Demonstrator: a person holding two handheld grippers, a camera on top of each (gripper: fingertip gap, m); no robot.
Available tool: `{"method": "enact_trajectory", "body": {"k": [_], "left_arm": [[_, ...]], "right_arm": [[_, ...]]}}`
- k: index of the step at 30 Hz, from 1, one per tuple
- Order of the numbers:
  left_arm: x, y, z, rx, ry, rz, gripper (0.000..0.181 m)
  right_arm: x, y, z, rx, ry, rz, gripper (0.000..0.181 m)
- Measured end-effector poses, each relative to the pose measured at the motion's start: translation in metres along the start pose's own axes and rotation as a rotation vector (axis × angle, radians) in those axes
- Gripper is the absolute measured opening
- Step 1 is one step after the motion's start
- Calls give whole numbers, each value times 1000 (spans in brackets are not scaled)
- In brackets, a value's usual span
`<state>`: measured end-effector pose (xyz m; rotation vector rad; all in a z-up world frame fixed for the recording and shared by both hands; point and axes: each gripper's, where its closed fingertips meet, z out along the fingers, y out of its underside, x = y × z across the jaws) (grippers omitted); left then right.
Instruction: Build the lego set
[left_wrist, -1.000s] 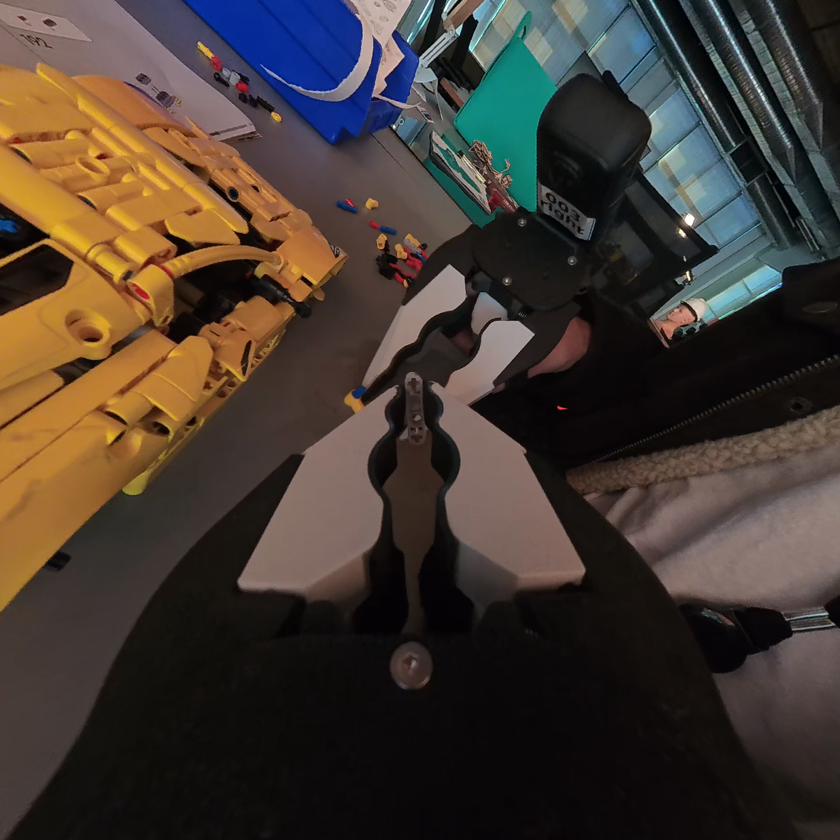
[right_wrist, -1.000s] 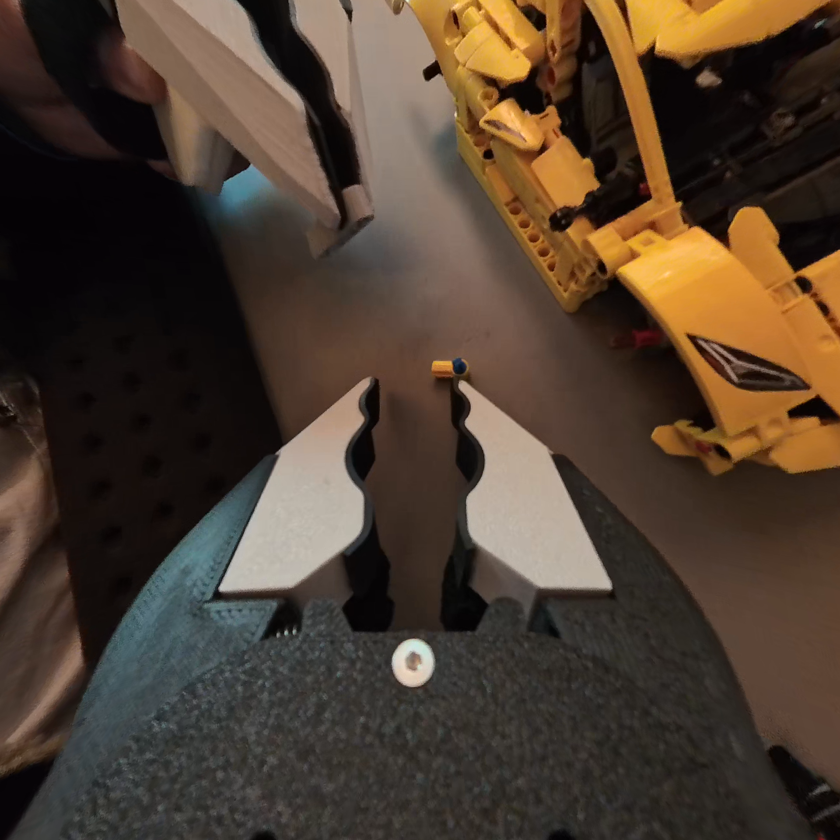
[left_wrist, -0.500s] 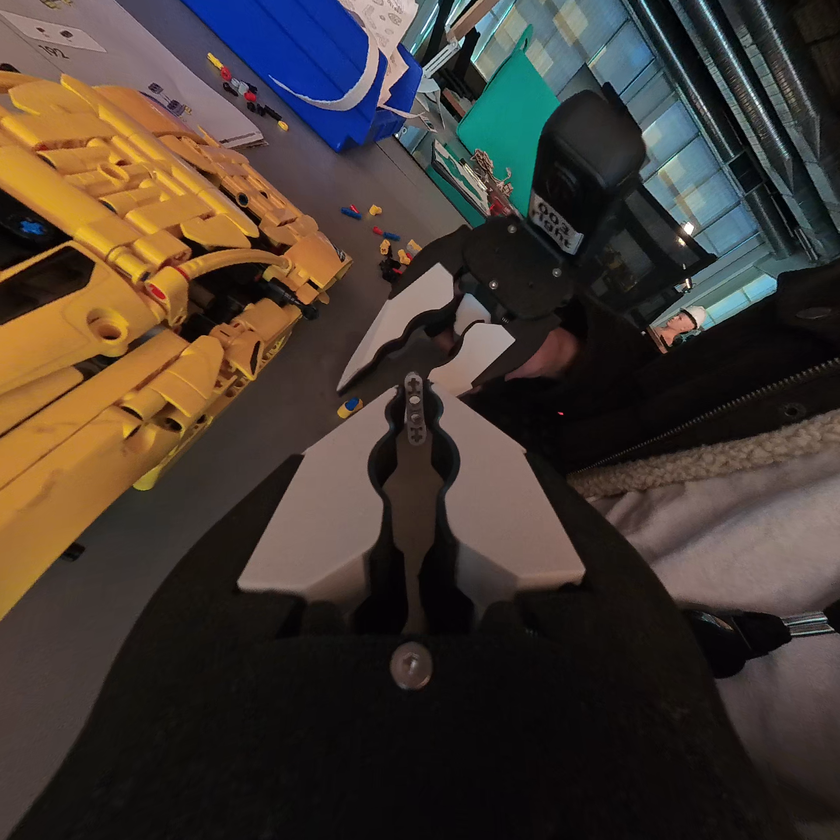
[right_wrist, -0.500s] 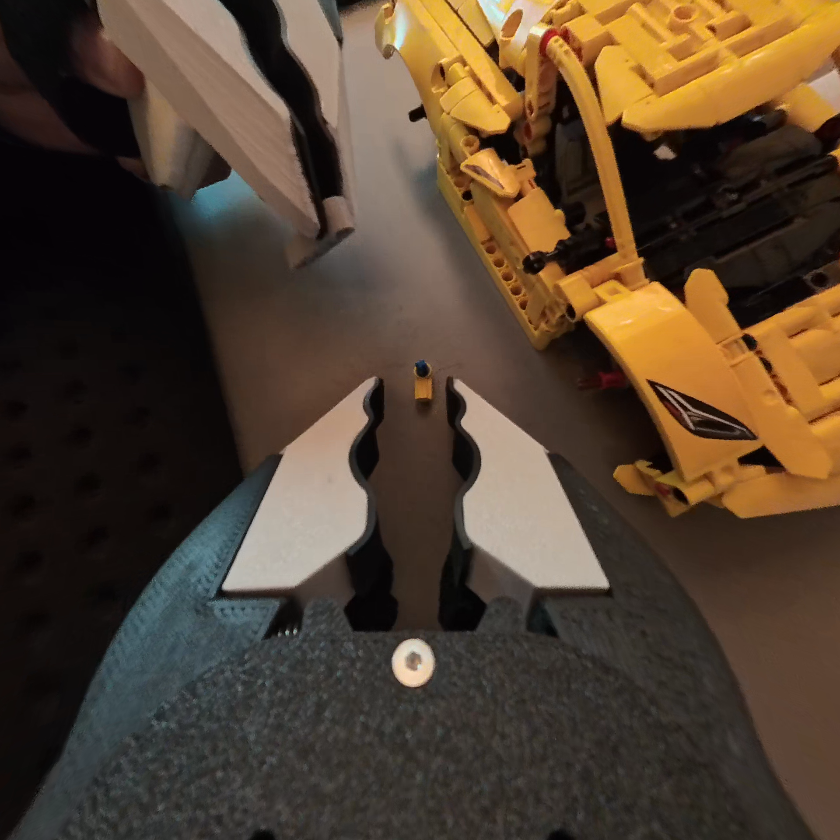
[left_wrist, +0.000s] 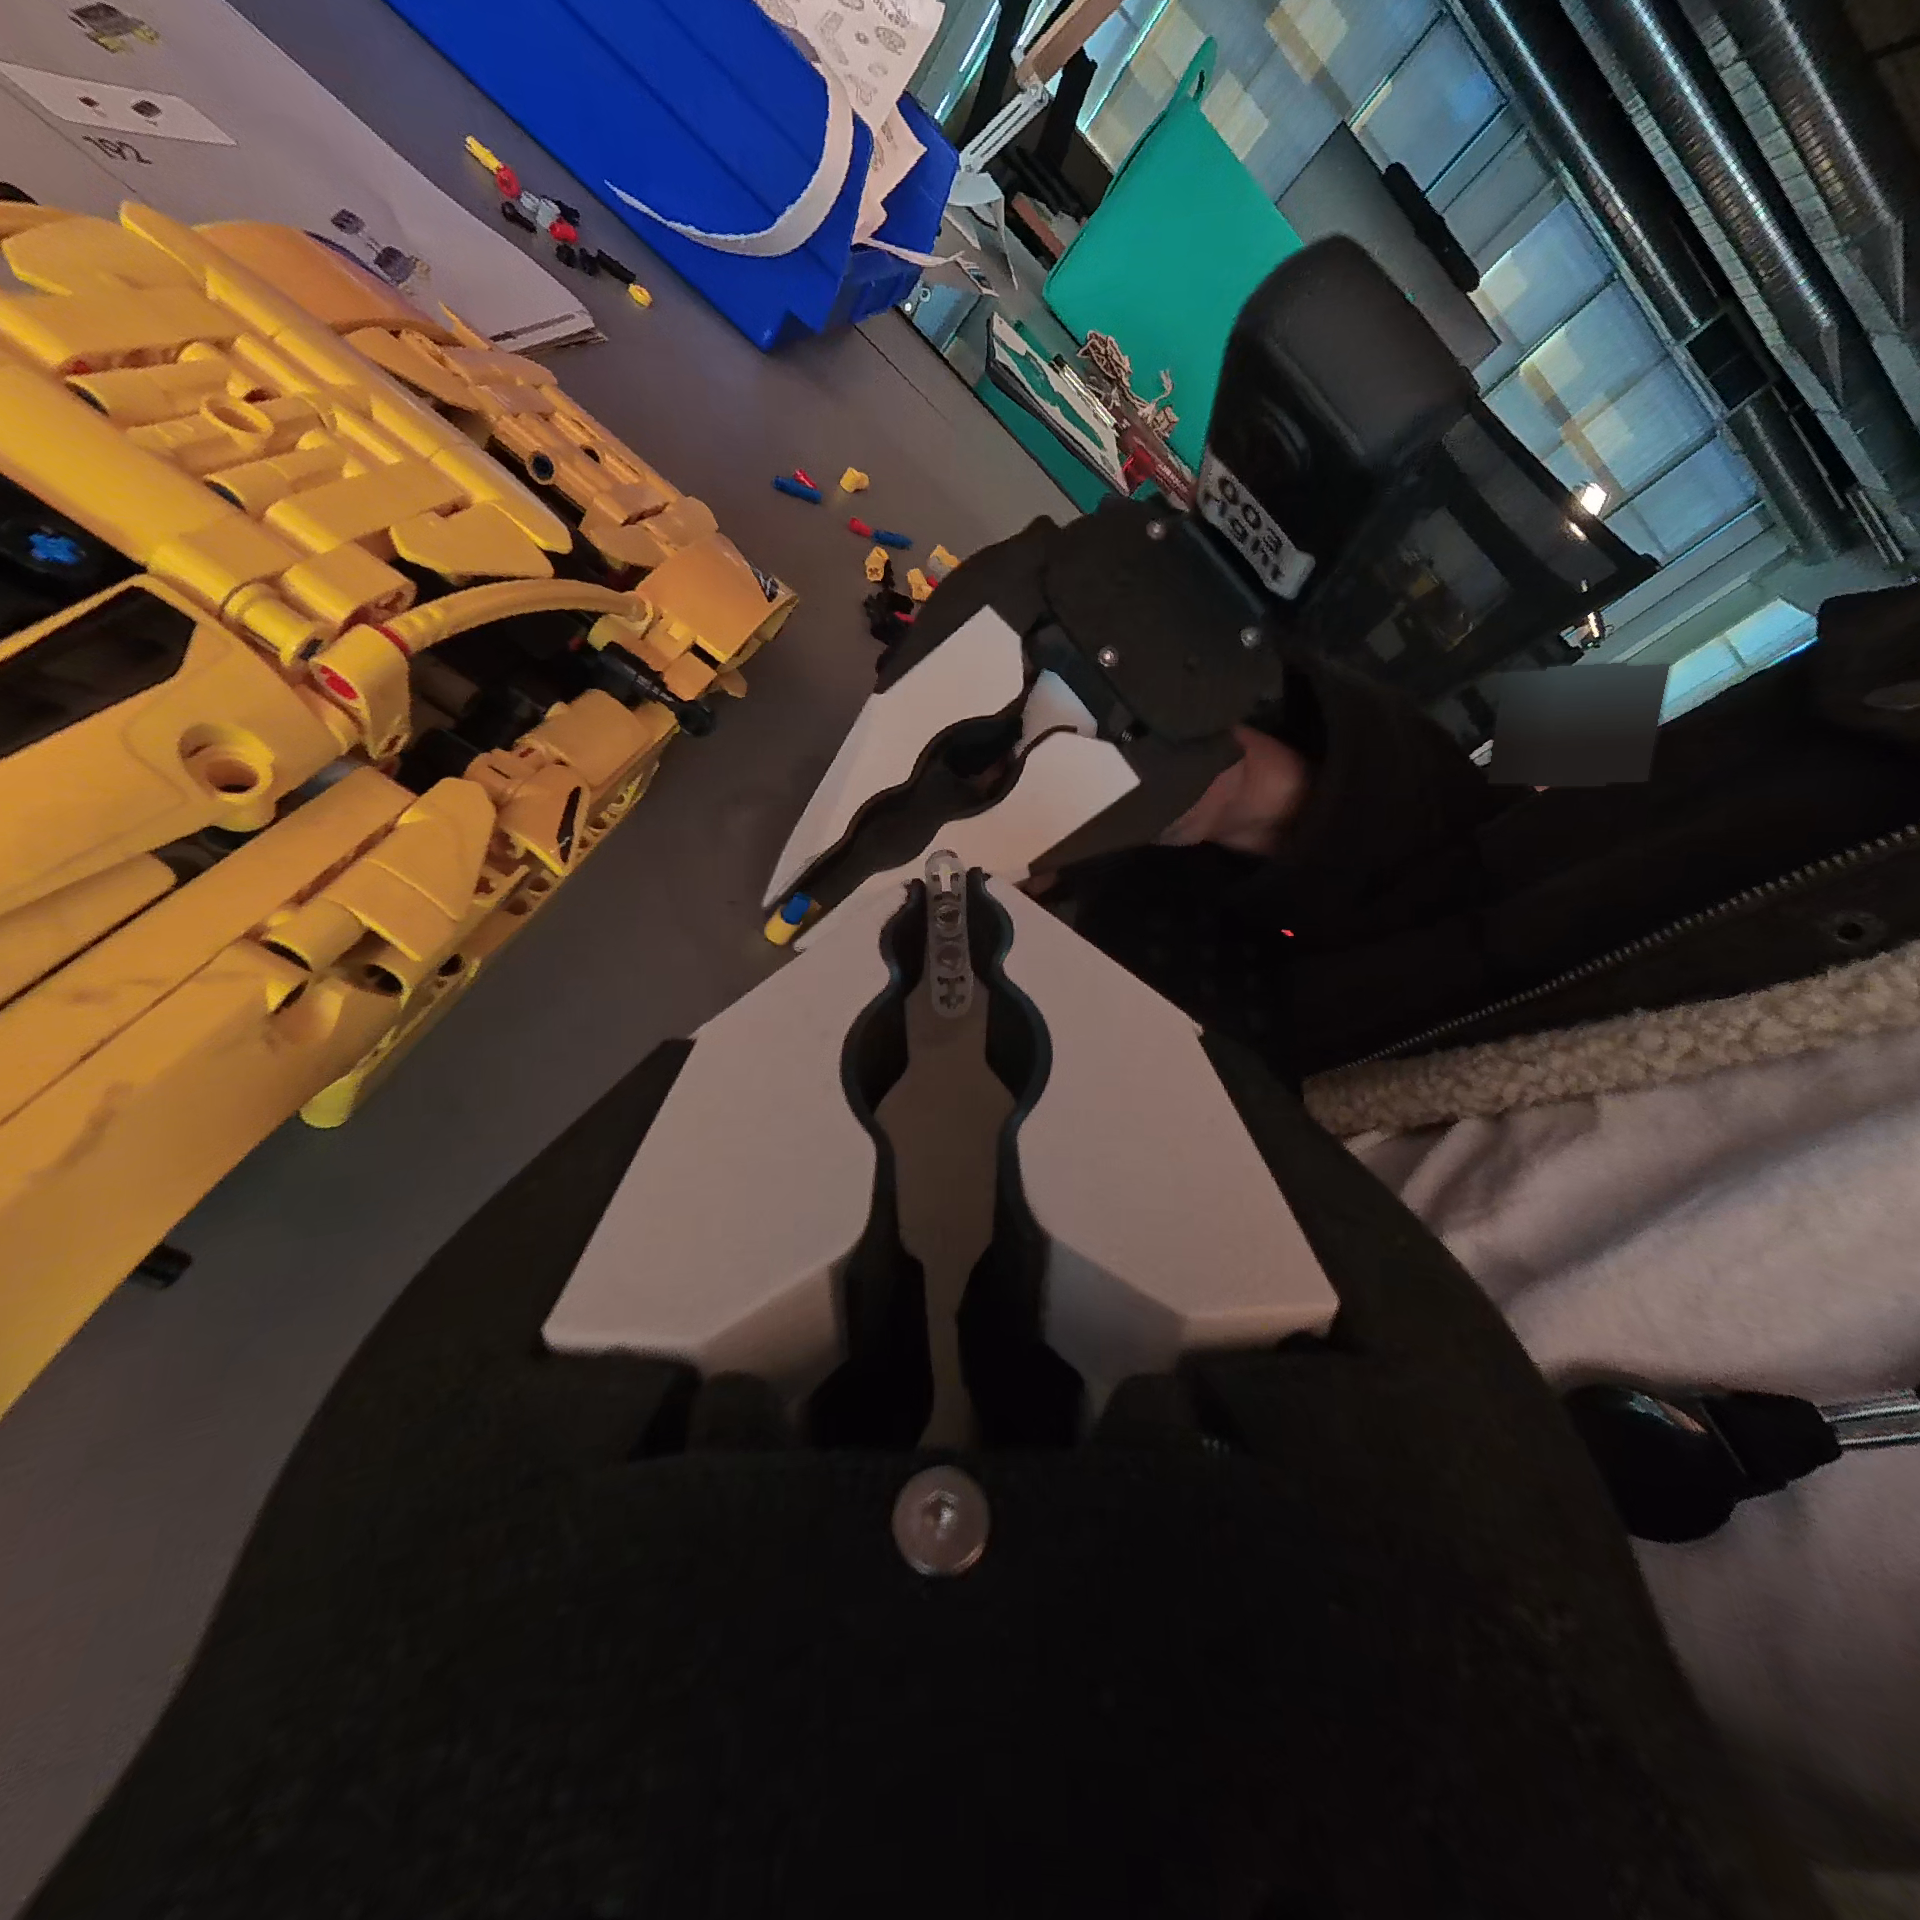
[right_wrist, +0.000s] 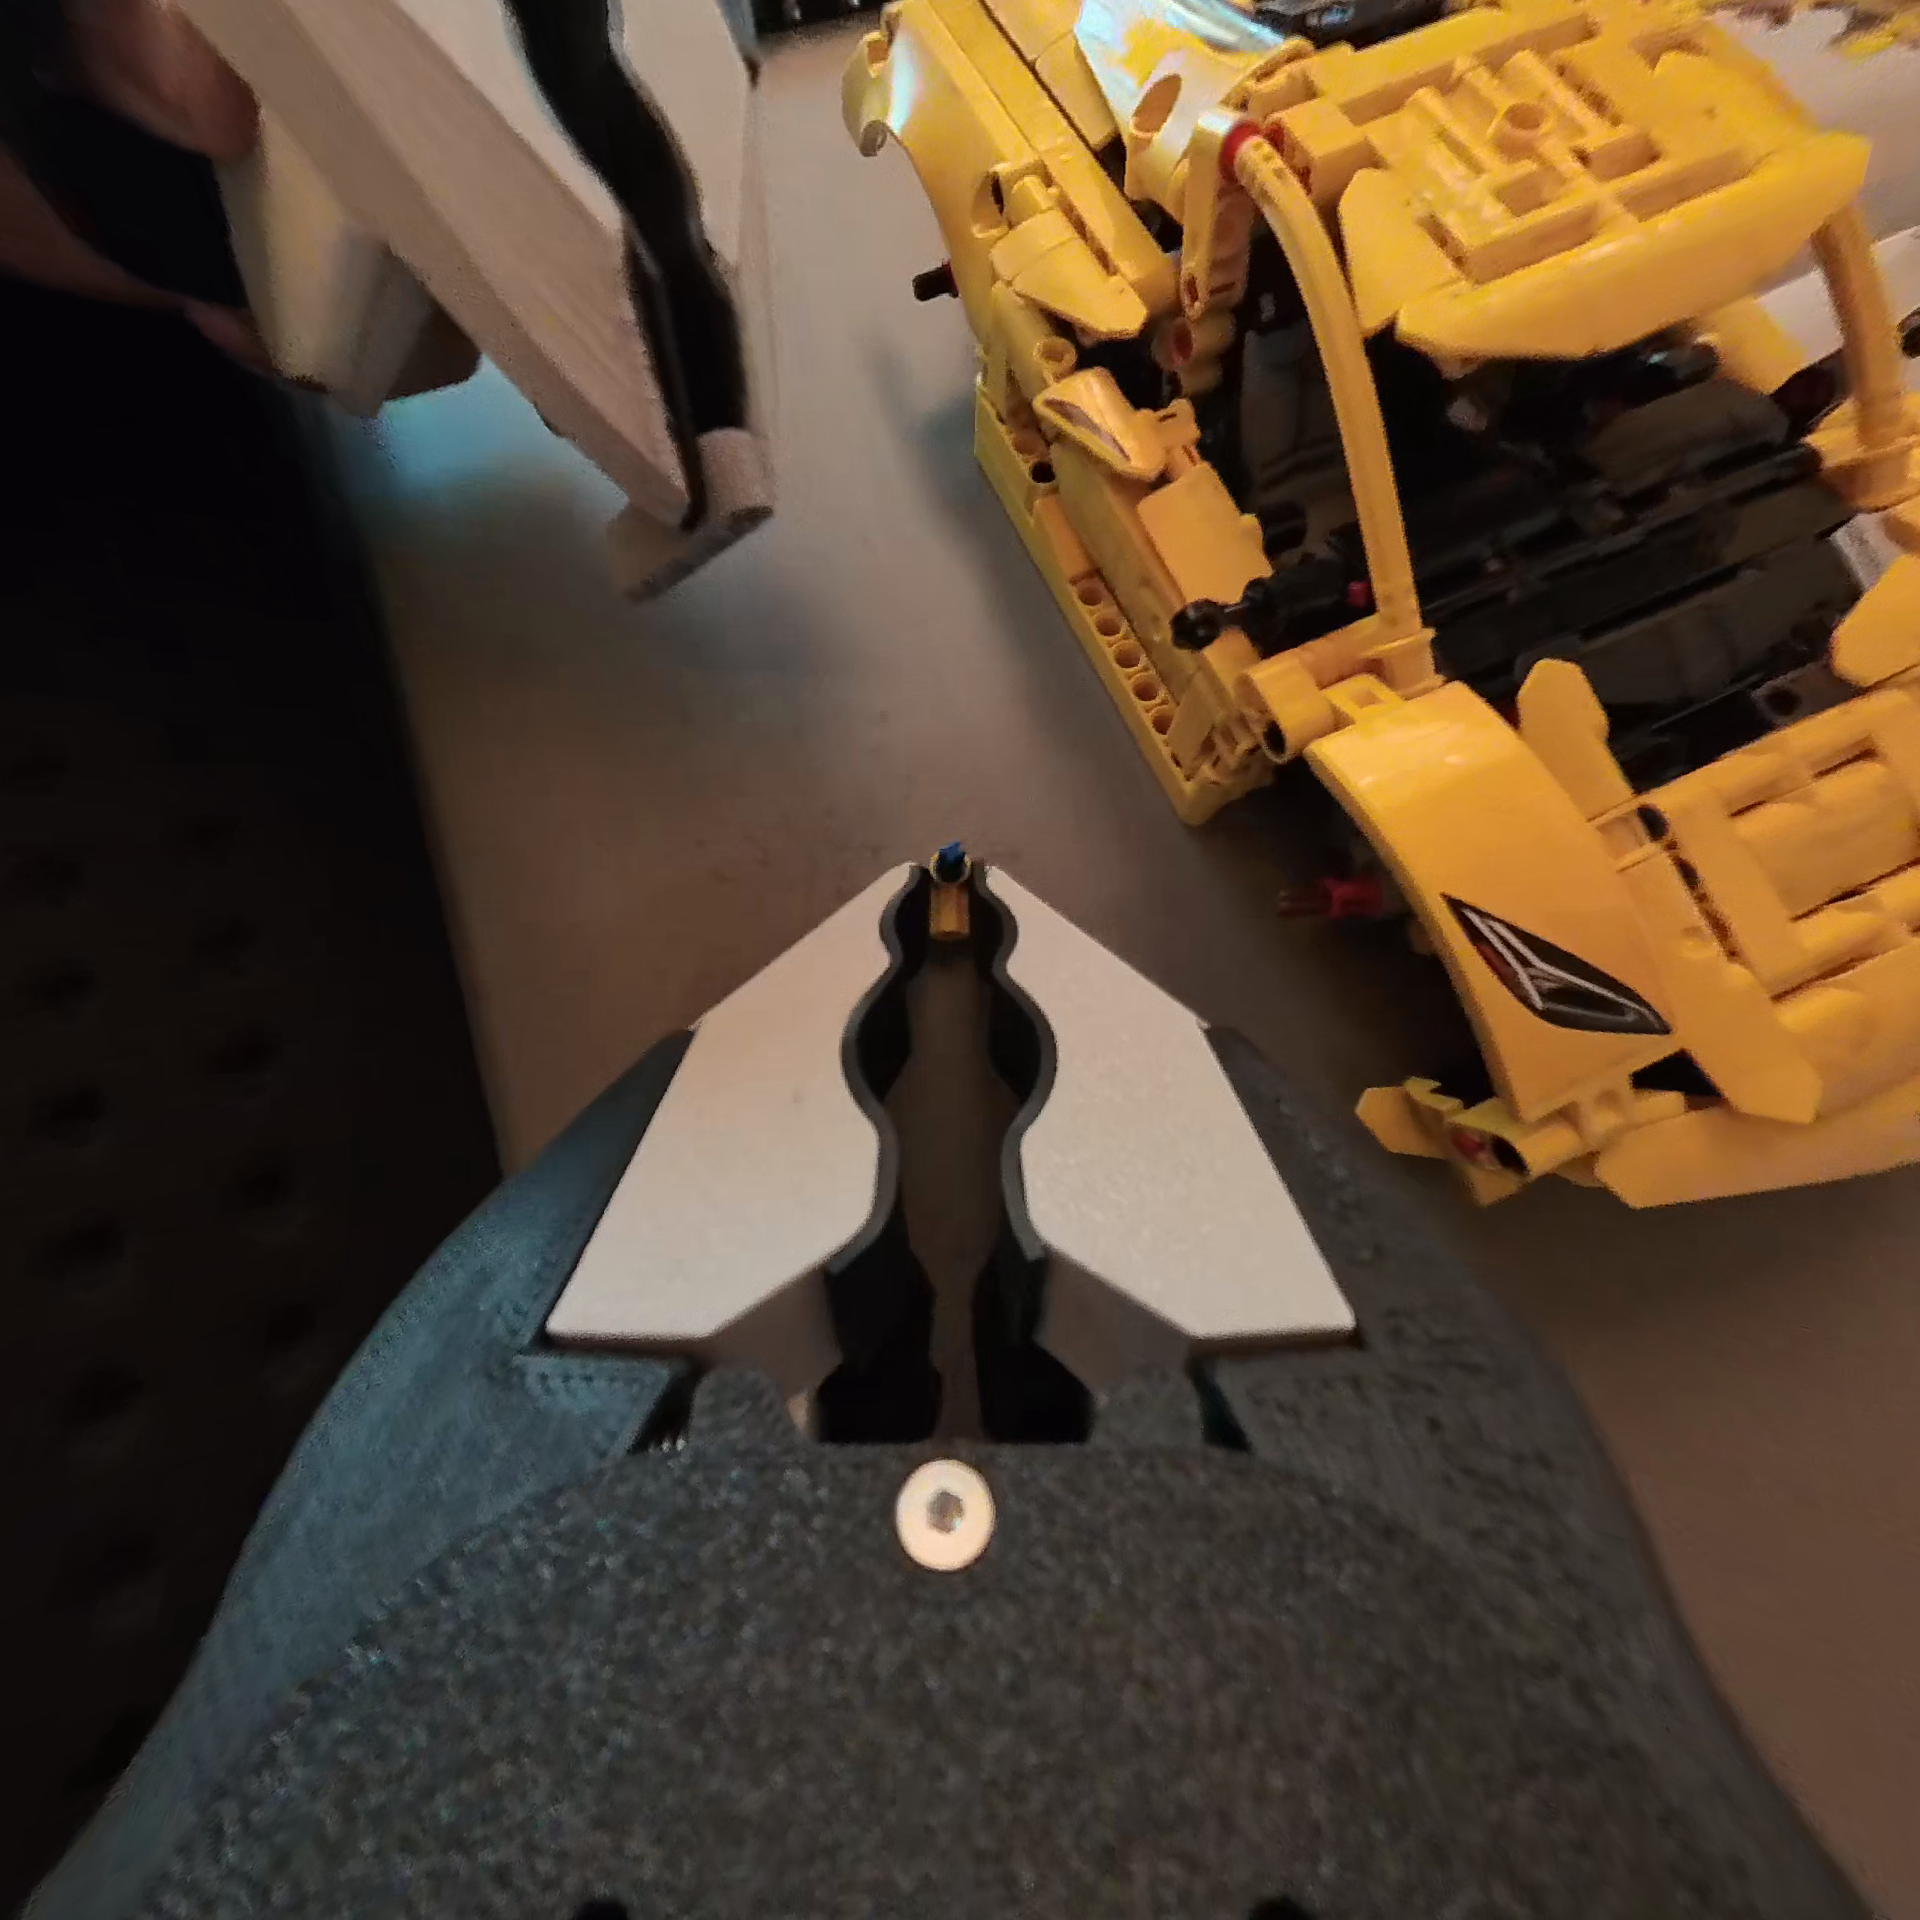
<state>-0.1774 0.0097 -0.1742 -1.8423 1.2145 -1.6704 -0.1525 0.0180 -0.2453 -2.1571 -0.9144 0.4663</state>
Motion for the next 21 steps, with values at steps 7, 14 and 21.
{"method": "enact_trajectory", "body": {"k": [7,14,21], "left_arm": [[-1,-1,-2,7,-13,6,7],[-3,0,-2,3,-20,4,7],[-6,1,-1,-15,-51,29,7]], "right_arm": [[-1,4,-9,15,-43,-9,16],[1,6,-6,-9,60,-52,13],[4,6,-19,-57,8,-41,6]]}}
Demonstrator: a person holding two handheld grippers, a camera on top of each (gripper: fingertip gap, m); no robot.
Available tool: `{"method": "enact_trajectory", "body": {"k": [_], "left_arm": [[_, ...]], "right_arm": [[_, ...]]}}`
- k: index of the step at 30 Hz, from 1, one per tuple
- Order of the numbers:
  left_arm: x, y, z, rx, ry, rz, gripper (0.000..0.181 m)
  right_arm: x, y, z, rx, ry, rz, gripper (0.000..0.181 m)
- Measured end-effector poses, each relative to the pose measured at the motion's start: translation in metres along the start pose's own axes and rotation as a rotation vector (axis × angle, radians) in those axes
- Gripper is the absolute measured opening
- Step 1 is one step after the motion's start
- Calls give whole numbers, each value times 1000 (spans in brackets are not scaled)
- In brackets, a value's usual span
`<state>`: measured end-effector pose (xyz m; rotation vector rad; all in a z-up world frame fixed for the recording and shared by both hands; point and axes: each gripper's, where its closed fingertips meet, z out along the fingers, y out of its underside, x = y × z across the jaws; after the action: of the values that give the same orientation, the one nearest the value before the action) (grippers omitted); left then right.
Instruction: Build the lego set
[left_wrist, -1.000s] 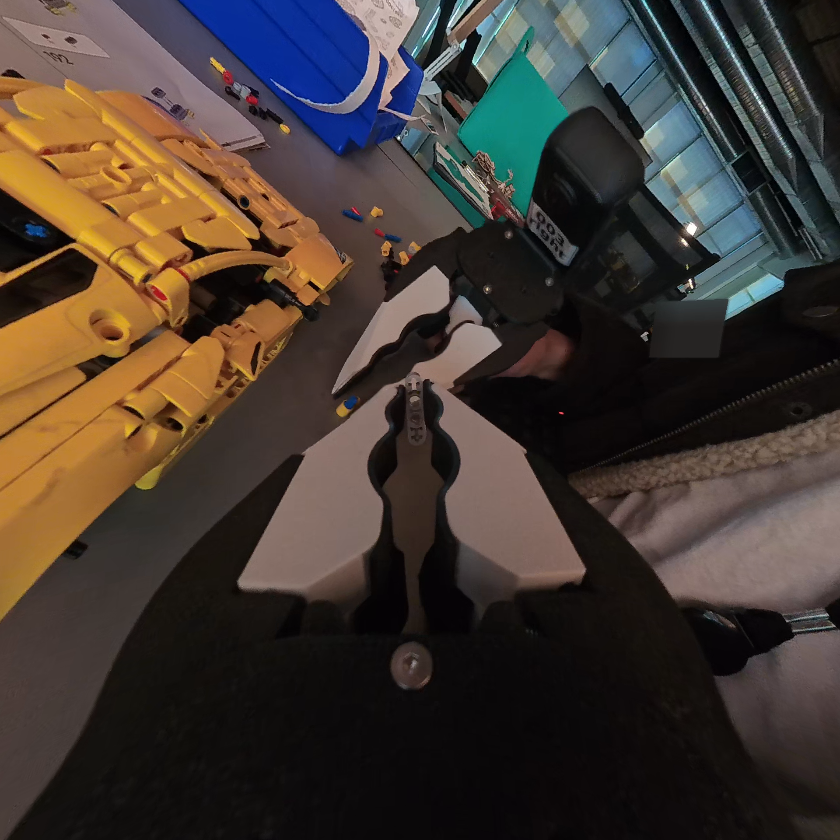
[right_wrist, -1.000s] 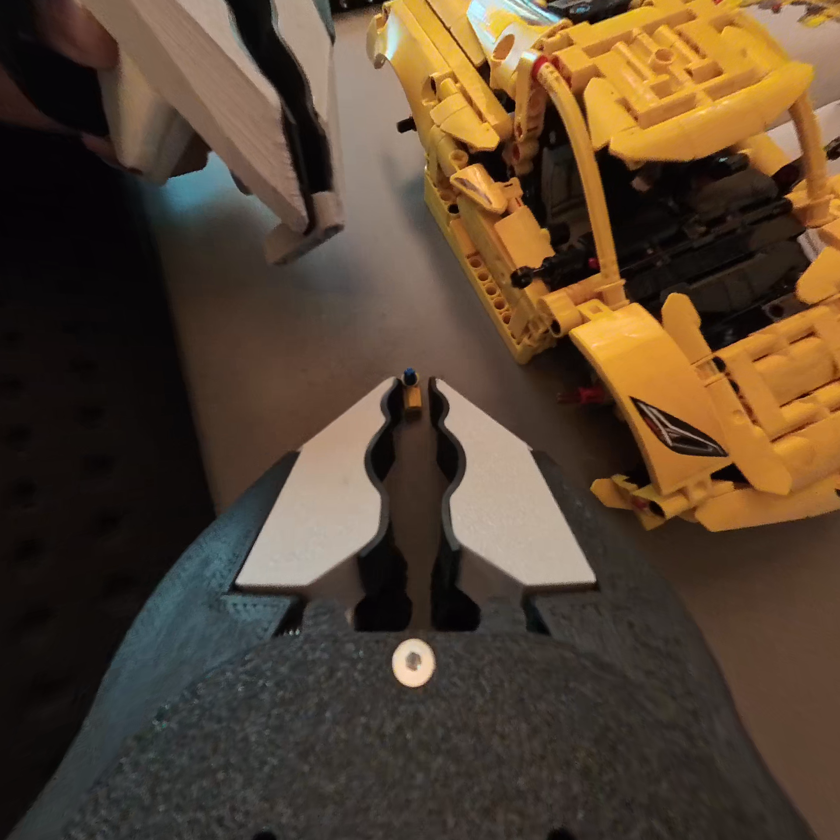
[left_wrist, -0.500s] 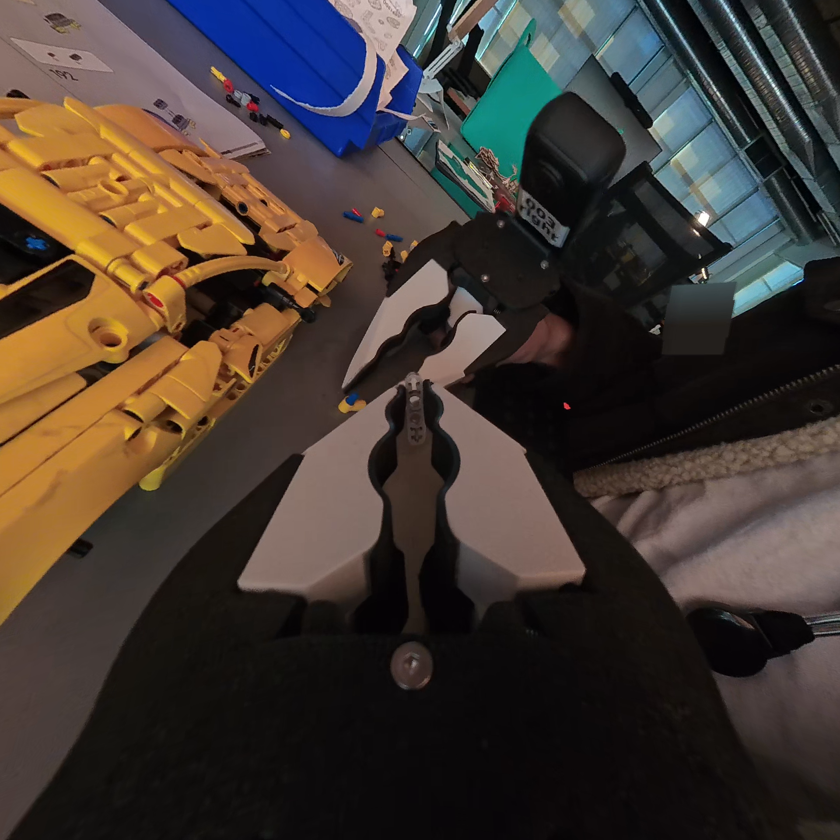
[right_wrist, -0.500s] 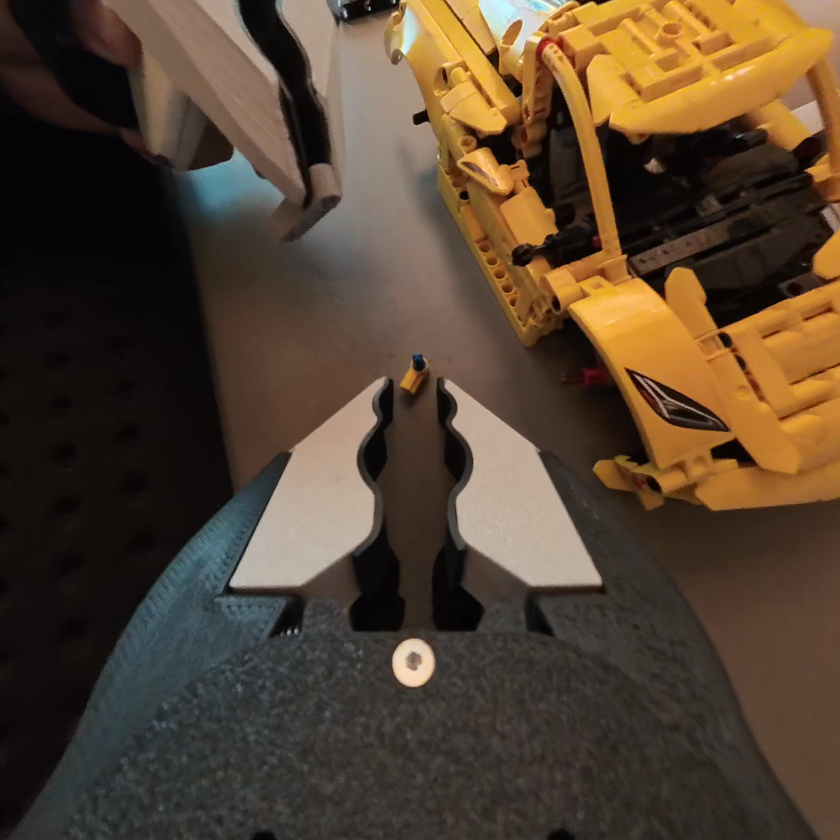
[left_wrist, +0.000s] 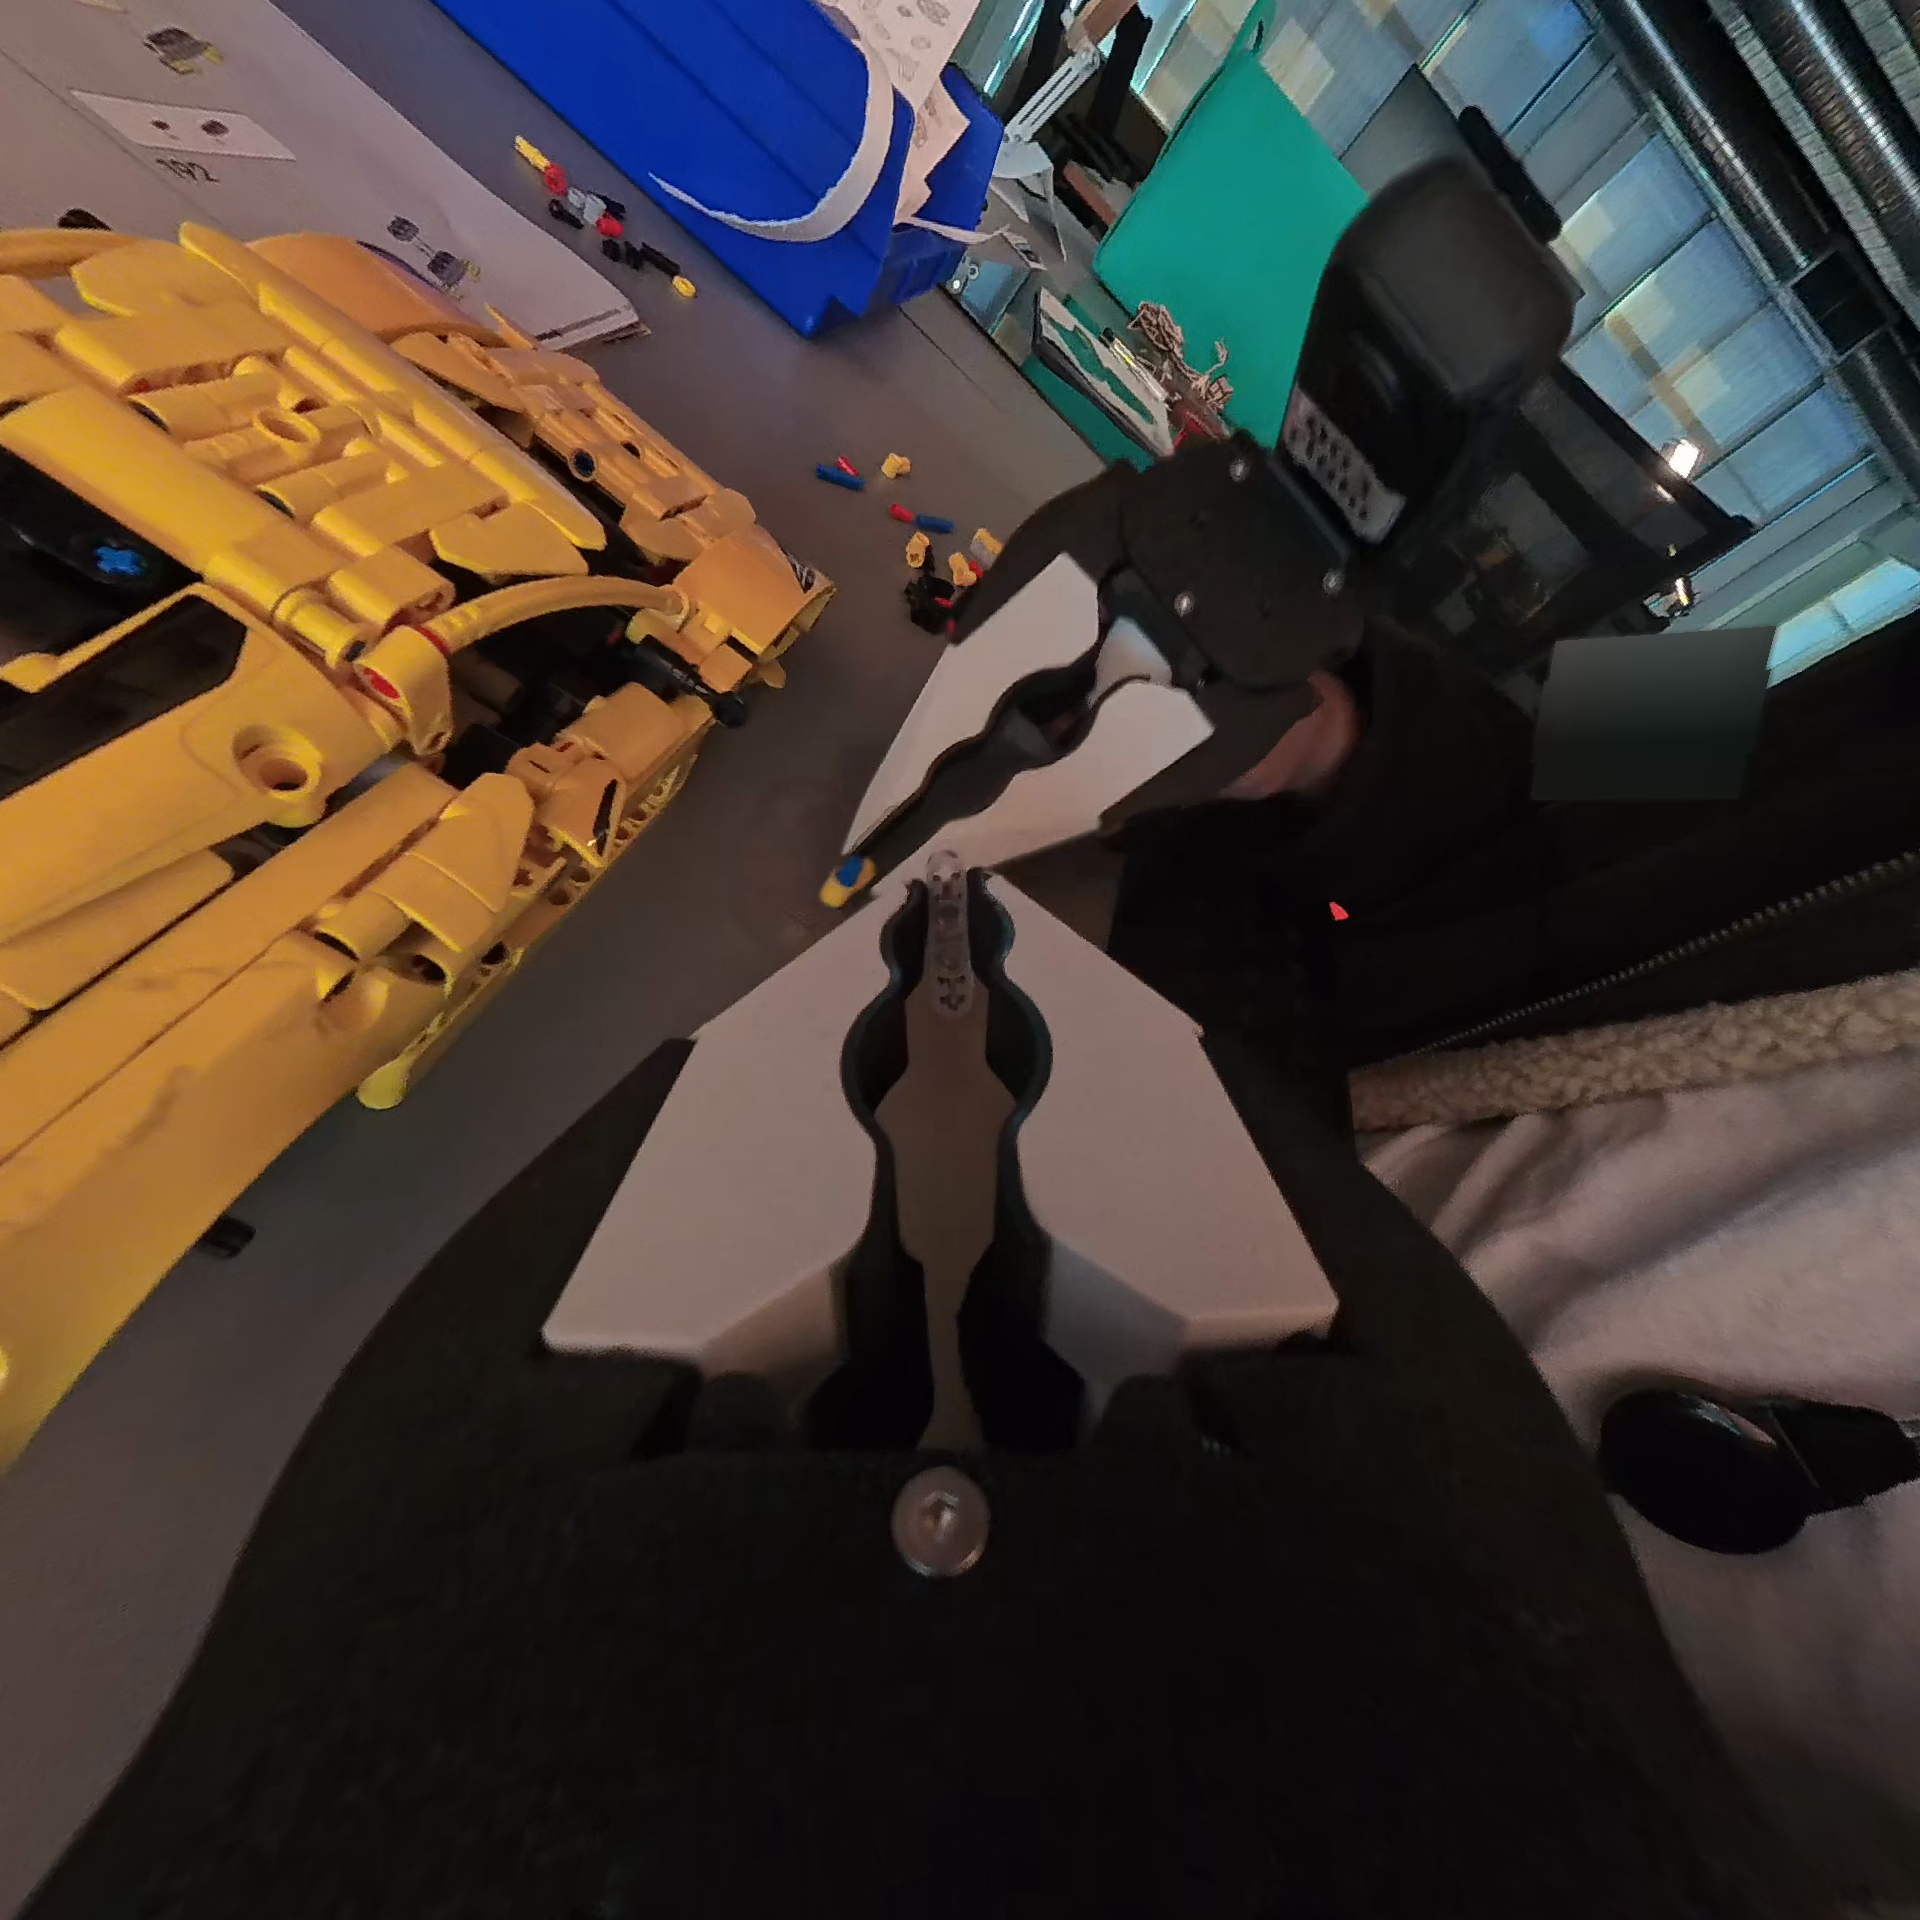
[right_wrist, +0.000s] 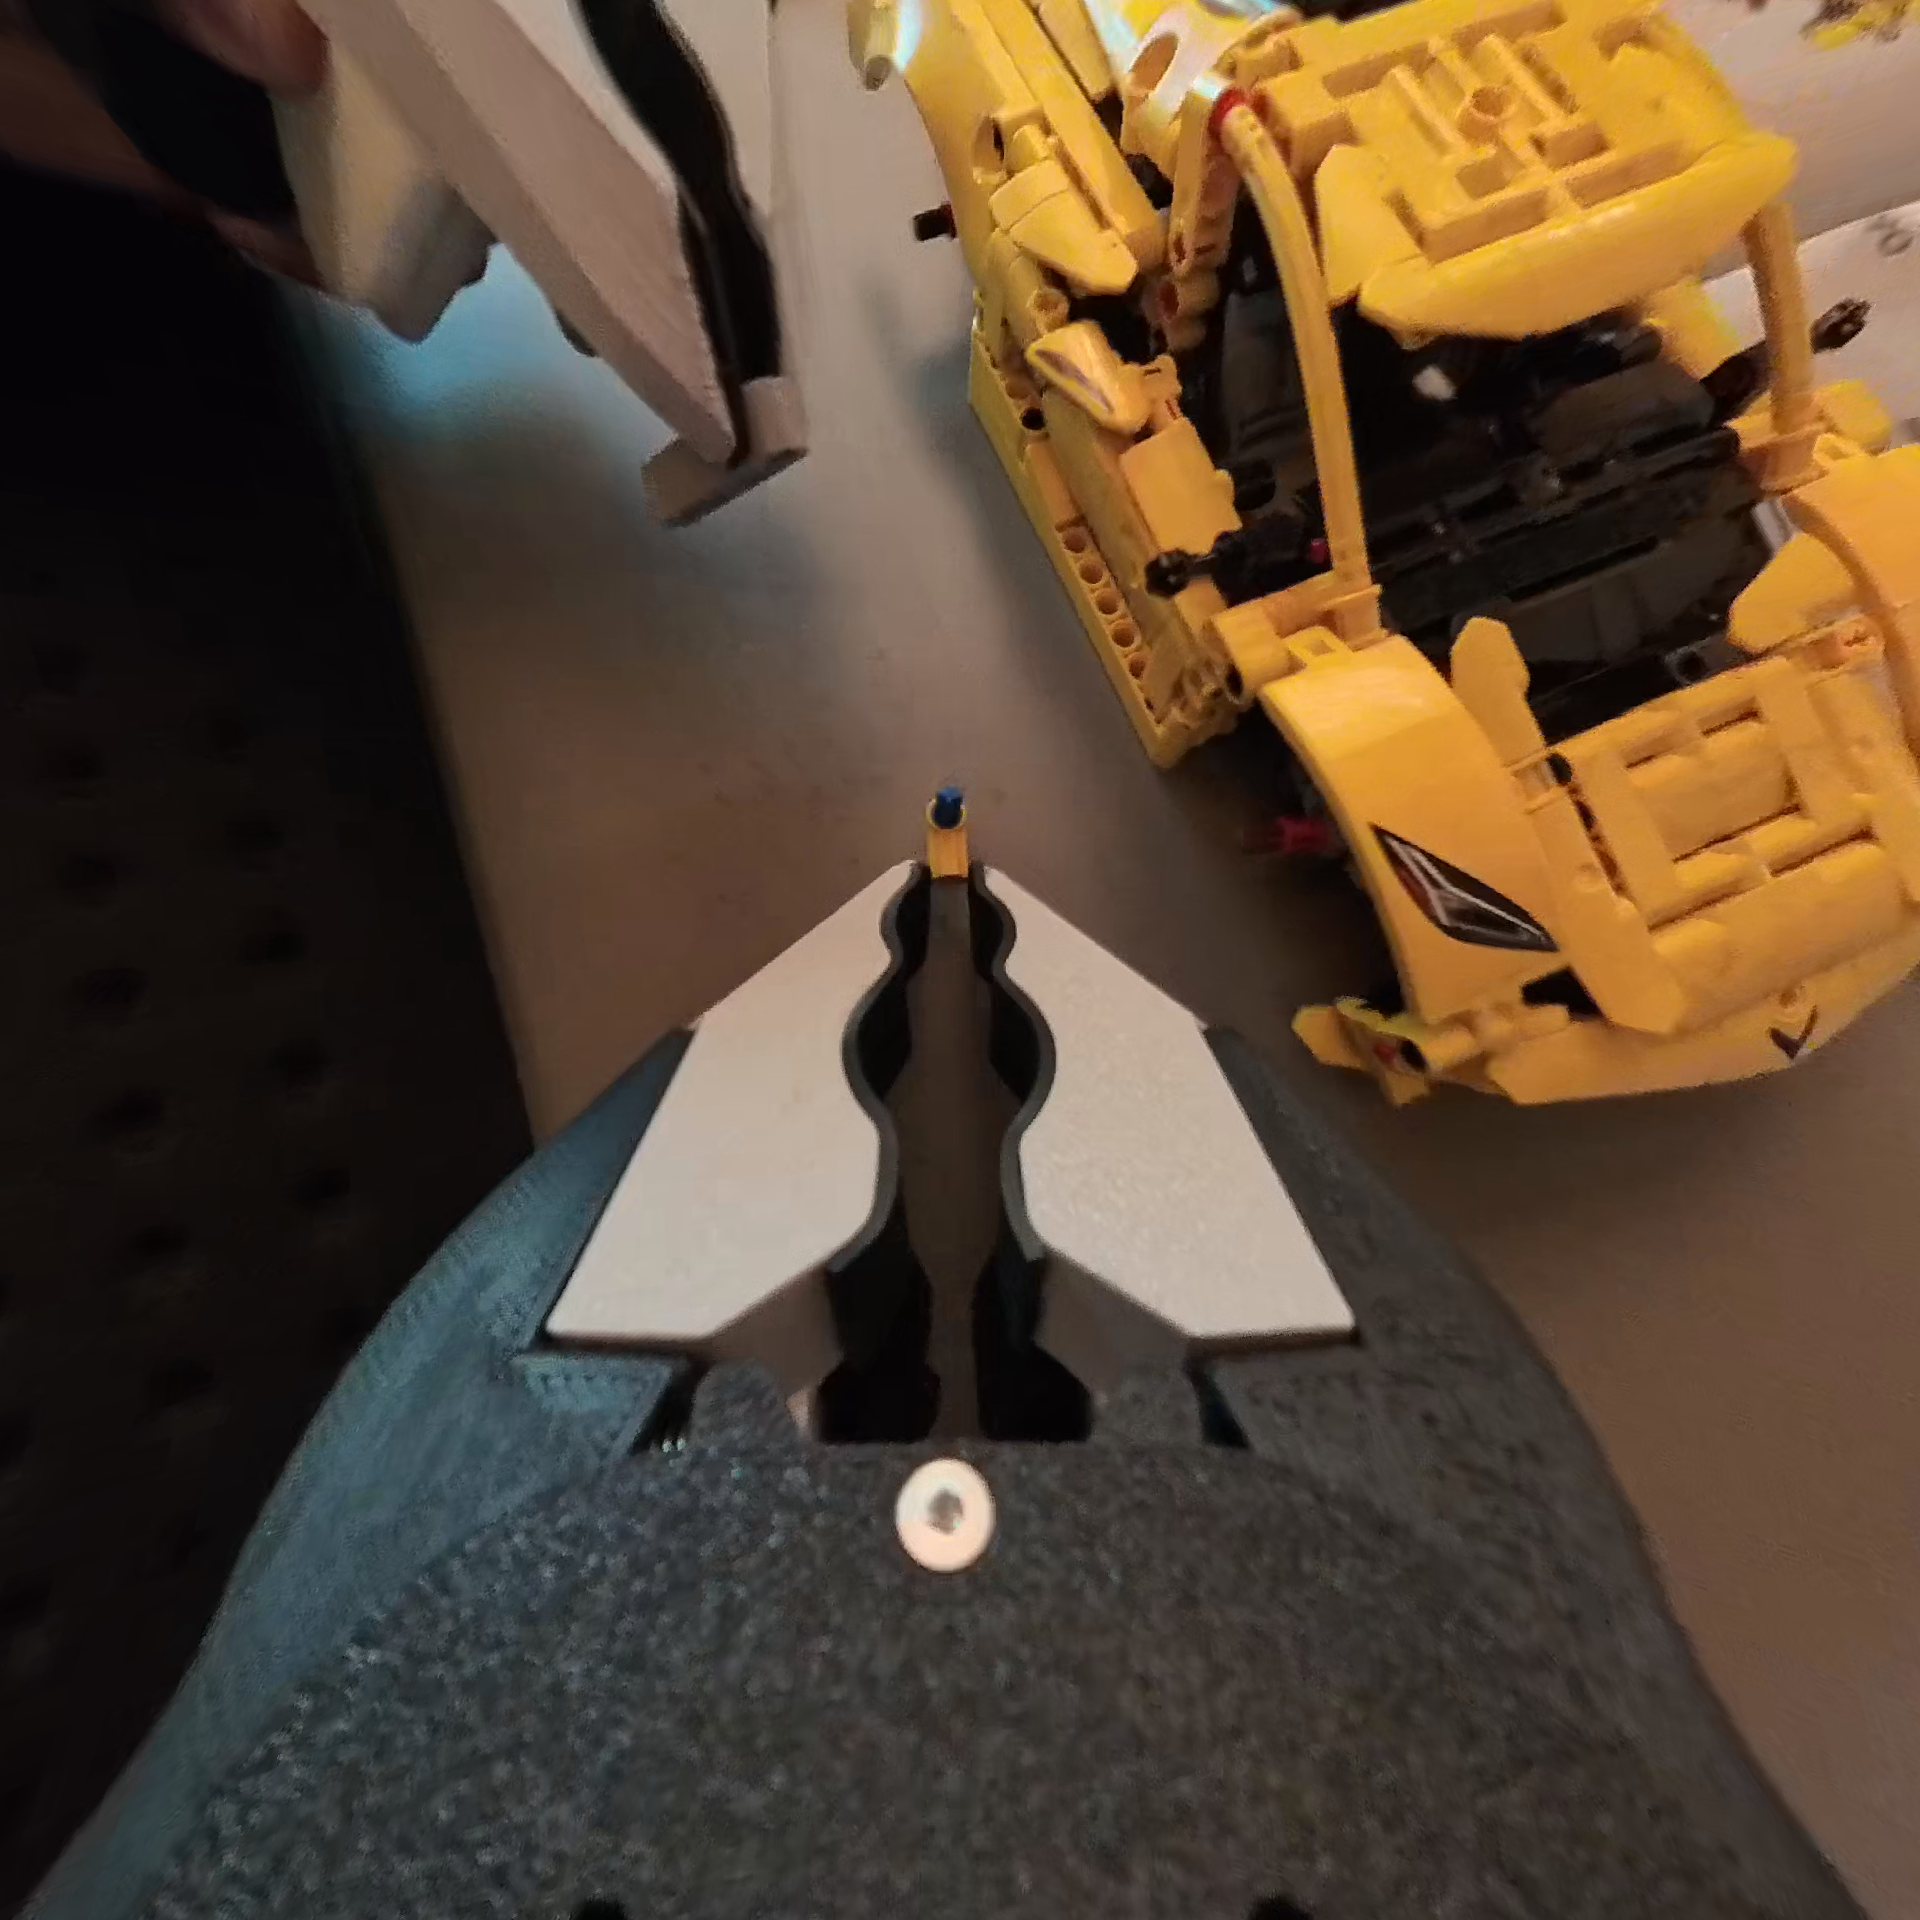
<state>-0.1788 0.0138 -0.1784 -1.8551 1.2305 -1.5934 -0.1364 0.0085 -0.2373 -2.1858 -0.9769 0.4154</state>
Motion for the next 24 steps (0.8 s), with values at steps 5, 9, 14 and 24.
{"method": "enact_trajectory", "body": {"k": [5,9,14,24], "left_arm": [[3,-3,-2,17,13,3,7],[6,-5,-4,27,10,19,7],[8,-9,-9,52,12,28,7],[13,-4,-9,38,3,62,7]], "right_arm": [[9,30,-52,-407,-161,28,6],[21,69,-87,-835,-158,48,6],[23,95,-118,-1208,-109,89,6],[22,120,-128,-1419,-84,163,6]]}}
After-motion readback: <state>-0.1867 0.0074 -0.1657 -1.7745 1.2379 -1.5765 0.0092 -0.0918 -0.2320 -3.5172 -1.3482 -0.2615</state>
